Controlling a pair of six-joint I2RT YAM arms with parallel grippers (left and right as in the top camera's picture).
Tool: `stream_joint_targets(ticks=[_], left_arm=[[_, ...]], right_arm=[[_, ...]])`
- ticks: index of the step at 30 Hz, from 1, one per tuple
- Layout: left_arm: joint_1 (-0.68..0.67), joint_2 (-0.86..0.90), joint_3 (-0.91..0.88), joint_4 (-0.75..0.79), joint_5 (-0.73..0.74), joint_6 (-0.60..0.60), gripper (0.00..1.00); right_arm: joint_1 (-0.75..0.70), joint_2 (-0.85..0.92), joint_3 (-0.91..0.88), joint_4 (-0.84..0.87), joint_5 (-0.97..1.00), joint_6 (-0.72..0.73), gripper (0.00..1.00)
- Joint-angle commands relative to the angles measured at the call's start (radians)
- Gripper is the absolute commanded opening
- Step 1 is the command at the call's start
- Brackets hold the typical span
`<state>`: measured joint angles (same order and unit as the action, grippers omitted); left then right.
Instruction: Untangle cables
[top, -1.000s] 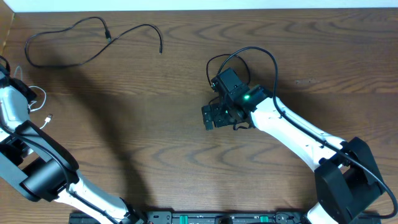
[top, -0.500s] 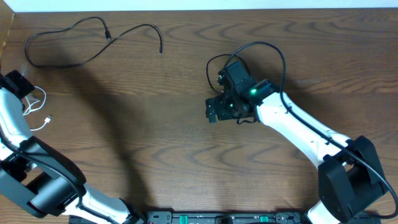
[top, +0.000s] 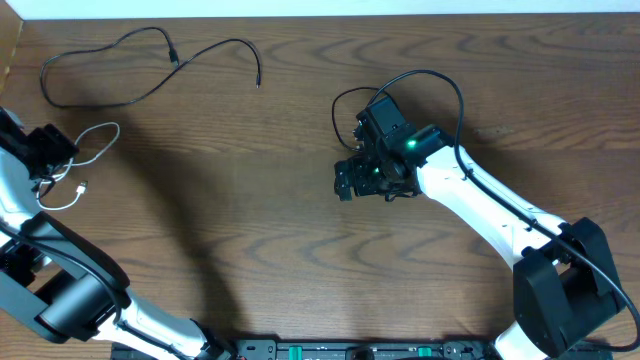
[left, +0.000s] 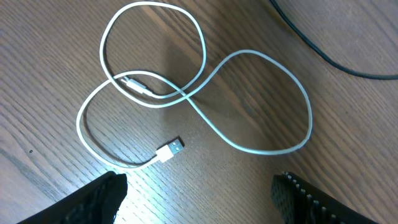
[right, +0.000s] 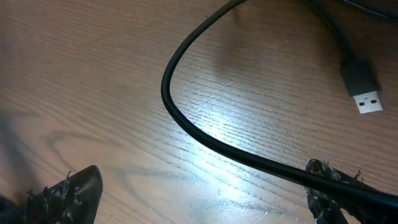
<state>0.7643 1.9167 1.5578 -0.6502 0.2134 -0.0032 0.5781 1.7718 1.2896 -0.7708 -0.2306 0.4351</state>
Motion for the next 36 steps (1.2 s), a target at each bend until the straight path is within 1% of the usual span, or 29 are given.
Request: stream_joint_targets(ticks=[1,2,4,6,8,10,11,13,14,19,21,26,28,31,33,36], left_arm=[[0.003,0.002,0.006,-0.004,0.063,-0.018,0.8],[0.003,0.0,0.006,-0.004,0.156,-0.017,0.8],[0.003,-0.005,0.006,0.008,0.296,-0.018,0.86],[0.003,-0.01,0.007,0.026,0.52,-0.017,0.9],[-0.006,-0.009,0.006,0.083,0.775,-0.019,0.9],[-0.031,-0.009,0.006,0.144,0.916,-0.054,0.91],[-0.046,-0.009,0.006,0.167,0.938,-0.087,0.91],[-0.092,-0.009,0.006,0.2,0.943,-0.186,0.91],[-0.116,-0.009,0.006,0.204,0.942,-0.21,0.92],[-0.264,-0.009,0.006,0.192,0.942,-0.216,0.92],[-0.34,-0.009,0.006,0.168,0.919,-0.216,0.92],[-0.55,-0.009,0.006,0.06,0.723,-0.216,0.92],[-0.632,-0.009,0.006,0.027,0.672,-0.216,0.93],[-0.759,-0.009,0.006,-0.051,0.574,-0.205,0.92],[-0.841,-0.009,0.005,-0.079,0.497,-0.184,0.92],[-0.963,-0.008,0.005,-0.105,0.358,-0.188,0.92]], right_arm=[[-0.012,-0.022,0.026,-0.005,-0.009,-0.029,0.99],[-0.039,-0.045,0.039,-0.003,-0.009,-0.028,0.99],[-0.079,-0.078,0.052,0.005,-0.008,-0.029,0.99],[-0.125,-0.111,0.062,0.008,-0.008,-0.029,0.99],[-0.176,-0.145,0.064,0.007,-0.008,-0.029,0.99],[-0.231,-0.172,0.064,-0.005,-0.008,-0.029,0.99],[-0.254,-0.179,0.064,-0.012,-0.008,-0.029,0.99],[-0.304,-0.188,0.063,-0.029,-0.008,-0.009,0.99],[-0.325,-0.189,0.063,-0.037,-0.011,0.001,0.99],[-0.389,-0.188,0.063,-0.092,-0.037,0.0,0.99],[-0.402,-0.188,0.063,-0.108,-0.035,-0.016,0.99],[-0.42,-0.188,0.063,-0.112,0.018,-0.017,0.99],[-0.431,-0.188,0.063,-0.112,0.023,-0.017,0.99],[-0.466,-0.188,0.063,-0.113,0.022,-0.016,0.99],[-0.501,-0.188,0.063,-0.116,0.022,-0.003,0.99],[-0.562,-0.188,0.063,-0.127,0.021,0.03,0.99]])
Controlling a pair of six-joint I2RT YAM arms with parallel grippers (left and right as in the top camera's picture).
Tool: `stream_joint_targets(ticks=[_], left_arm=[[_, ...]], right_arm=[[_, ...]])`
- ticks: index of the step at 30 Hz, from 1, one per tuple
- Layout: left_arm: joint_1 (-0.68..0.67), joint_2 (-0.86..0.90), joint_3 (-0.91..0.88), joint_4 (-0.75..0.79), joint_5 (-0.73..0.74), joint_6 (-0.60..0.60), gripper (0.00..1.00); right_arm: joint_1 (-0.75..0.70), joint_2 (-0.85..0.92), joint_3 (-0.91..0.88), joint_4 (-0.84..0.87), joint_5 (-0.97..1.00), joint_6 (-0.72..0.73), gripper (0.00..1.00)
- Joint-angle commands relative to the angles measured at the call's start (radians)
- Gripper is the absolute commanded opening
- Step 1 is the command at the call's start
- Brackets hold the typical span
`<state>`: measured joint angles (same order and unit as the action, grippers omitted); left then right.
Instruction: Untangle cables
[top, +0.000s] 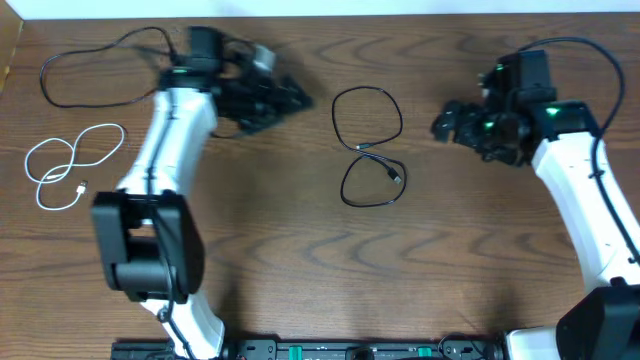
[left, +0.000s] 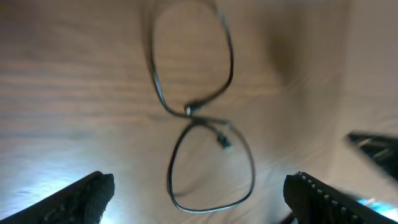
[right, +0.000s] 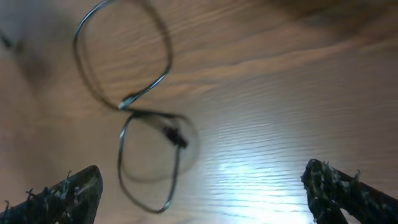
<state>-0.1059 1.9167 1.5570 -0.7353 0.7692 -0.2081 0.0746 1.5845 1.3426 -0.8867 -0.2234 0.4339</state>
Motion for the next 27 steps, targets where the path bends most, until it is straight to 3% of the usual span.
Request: stream_joint_targets(ticks=[1,7,14,21,27], left_arm=[[-0.128,-0.007,0.006,-0.024,-0.241,0.003,0.92],[-0.337,0.03,0.005,-0.01,-0.454,-0.11,0.92],[-0.528,0.125,0.005,0.062,-0.467,-0.112,0.92],[-0.598,0.195,0.005,0.072,-0.468,-0.111,0.9],[-0.586,0.196,0.005,0.08,-0.468,-0.111,0.46]], right_arm=[[-0.072,0.0,0.01,-0.02,0.014,0.034,0.99],[-0.12,0.0,0.01,-0.075,0.015,0.033,0.99],[-0.12,0.0,0.01,-0.101,0.034,-0.042,0.99],[-0.14,0.0,0.01,-0.101,0.038,-0.042,0.99],[-0.166,0.0,0.01,-0.109,0.037,-0.042,0.99]])
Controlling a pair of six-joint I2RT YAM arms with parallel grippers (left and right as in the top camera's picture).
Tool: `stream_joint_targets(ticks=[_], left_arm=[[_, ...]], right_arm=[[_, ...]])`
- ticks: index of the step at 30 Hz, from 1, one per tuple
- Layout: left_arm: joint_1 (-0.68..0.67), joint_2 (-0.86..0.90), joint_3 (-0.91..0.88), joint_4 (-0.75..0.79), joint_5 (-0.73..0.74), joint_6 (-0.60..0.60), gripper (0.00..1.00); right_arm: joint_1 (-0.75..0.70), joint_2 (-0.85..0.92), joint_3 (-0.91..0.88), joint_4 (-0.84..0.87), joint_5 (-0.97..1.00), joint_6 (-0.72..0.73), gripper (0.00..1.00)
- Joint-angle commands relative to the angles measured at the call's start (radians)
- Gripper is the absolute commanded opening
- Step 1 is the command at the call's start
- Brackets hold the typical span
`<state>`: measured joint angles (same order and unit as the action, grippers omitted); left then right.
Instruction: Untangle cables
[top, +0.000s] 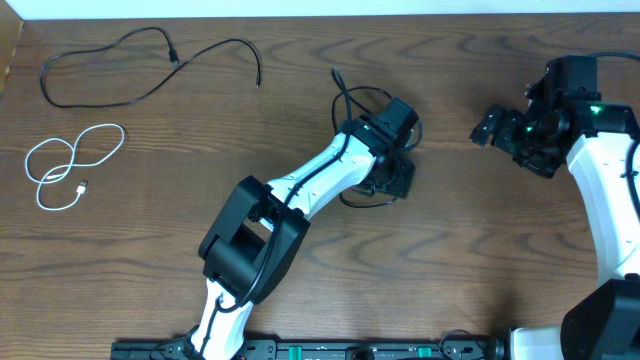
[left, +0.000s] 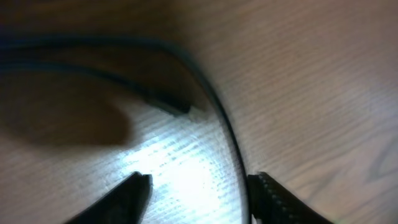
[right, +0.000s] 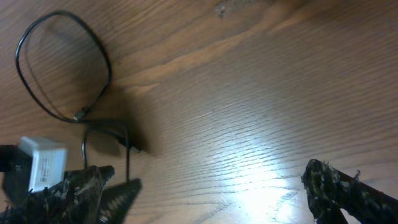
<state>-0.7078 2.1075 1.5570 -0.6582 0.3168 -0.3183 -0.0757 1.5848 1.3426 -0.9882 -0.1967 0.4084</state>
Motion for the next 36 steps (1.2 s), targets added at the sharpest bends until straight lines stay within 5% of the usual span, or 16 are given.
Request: stream_joint_targets(ticks=[1,4,12,24,36], left_arm=[[0.021,0.006,0.005,0.005,-0.016,-0.002,0.37],[0.037,-0.003,0.009,0.001,-0.014,-0.003,0.08],[0.051,-0.15,0.048,-0.027,0.048,-0.027,0.08],[0.052,-0.618,0.048,0.2,0.09,-0.028,0.07],[0.052,-0.764,0.048,0.229,-0.045,-0.051,0.07]], right_arm=[[-0.017,-0.001,0.01,-0.01,0.011,-0.017,0.99],[-0.017,-0.001,0.01,-0.011,0.011,-0.017,0.99],[-0.015,-0.001,0.009,-0.018,0.01,-0.017,0.99],[0.03,-0.001,-0.017,-0.041,0.0,-0.024,0.99],[0.129,-0.001,-0.017,0.004,-0.103,-0.136,0.99]])
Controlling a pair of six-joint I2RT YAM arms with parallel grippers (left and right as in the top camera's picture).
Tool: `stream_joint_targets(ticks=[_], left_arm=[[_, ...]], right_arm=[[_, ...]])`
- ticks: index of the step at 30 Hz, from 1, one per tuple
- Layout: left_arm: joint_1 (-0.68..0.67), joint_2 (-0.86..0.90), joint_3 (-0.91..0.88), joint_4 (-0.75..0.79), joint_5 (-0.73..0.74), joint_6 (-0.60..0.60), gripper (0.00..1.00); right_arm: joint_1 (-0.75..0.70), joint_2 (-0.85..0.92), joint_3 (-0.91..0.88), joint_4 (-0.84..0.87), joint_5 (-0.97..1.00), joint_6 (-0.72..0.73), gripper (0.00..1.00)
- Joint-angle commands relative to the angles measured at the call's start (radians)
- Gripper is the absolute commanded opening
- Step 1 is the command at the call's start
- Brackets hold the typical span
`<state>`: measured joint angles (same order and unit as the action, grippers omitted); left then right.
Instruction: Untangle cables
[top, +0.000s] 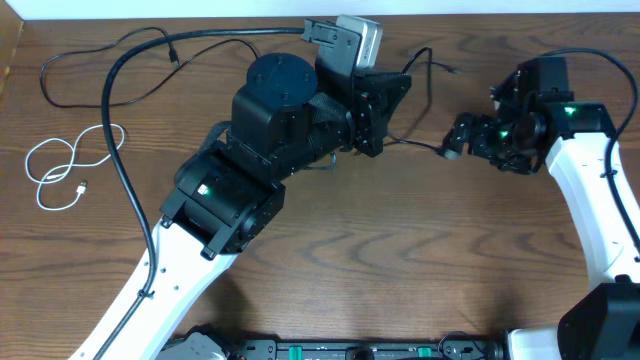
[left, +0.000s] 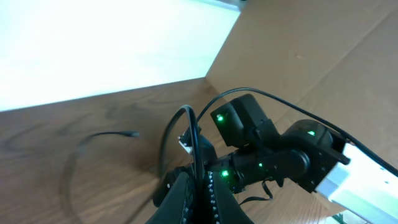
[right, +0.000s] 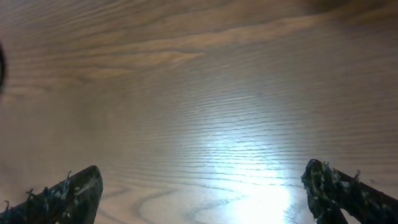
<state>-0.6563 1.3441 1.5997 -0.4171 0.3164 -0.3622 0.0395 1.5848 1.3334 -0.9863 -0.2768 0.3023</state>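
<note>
My left gripper (left: 200, 186) is shut on a thin black cable (left: 194, 140) and holds it high above the table. In the overhead view the left gripper (top: 378, 100) sits near the top centre, and the black cable (top: 420, 145) runs from it toward the right, with a loose end (top: 452, 70) curling up. My right gripper (top: 462, 138) hangs close to that cable's right stretch. Its fingers (right: 62, 193) stand wide apart with only bare wood between them, so the right gripper (right: 205, 193) is open.
A second black cable (top: 100, 60) lies spread out at the back left. A white USB cable (top: 60, 165) lies looped at the left edge. The raised left arm (top: 260, 150) hides much of the table's middle. The wooden table (top: 450, 260) shows at the front right.
My left gripper was low and open at the black cable in the table's middle. Now it is shut on that cable and raised high. My right gripper has moved slightly left.
My left gripper was over the white cable at the far left, my right one open at the black cable in the middle. Then that cable lay in a figure-eight with both arms away. The left gripper went down to it and now holds it lifted.
</note>
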Motion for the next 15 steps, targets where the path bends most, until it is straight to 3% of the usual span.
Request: stream_joint_targets(ticks=[1,5,10,12,15], left_arm=[[0.001,0.001,0.005,-0.029,-0.063,-0.008,0.07],[0.001,0.003,0.005,-0.087,-0.101,-0.018,0.07],[0.001,0.005,0.005,-0.096,-0.101,-0.055,0.07],[0.001,0.005,0.005,-0.093,-0.101,-0.093,0.08],[0.001,0.005,0.005,-0.094,-0.101,-0.126,0.08]], right_arm=[[0.017,-0.001,-0.008,0.002,-0.029,-0.031,0.99],[0.018,-0.001,-0.008,0.027,-0.215,-0.183,0.99],[0.019,-0.001,-0.008,0.106,-0.686,-0.444,0.99],[0.025,-0.001,-0.008,0.15,-0.814,-0.48,0.99],[0.045,-0.001,-0.008,0.195,-0.845,-0.483,0.99]])
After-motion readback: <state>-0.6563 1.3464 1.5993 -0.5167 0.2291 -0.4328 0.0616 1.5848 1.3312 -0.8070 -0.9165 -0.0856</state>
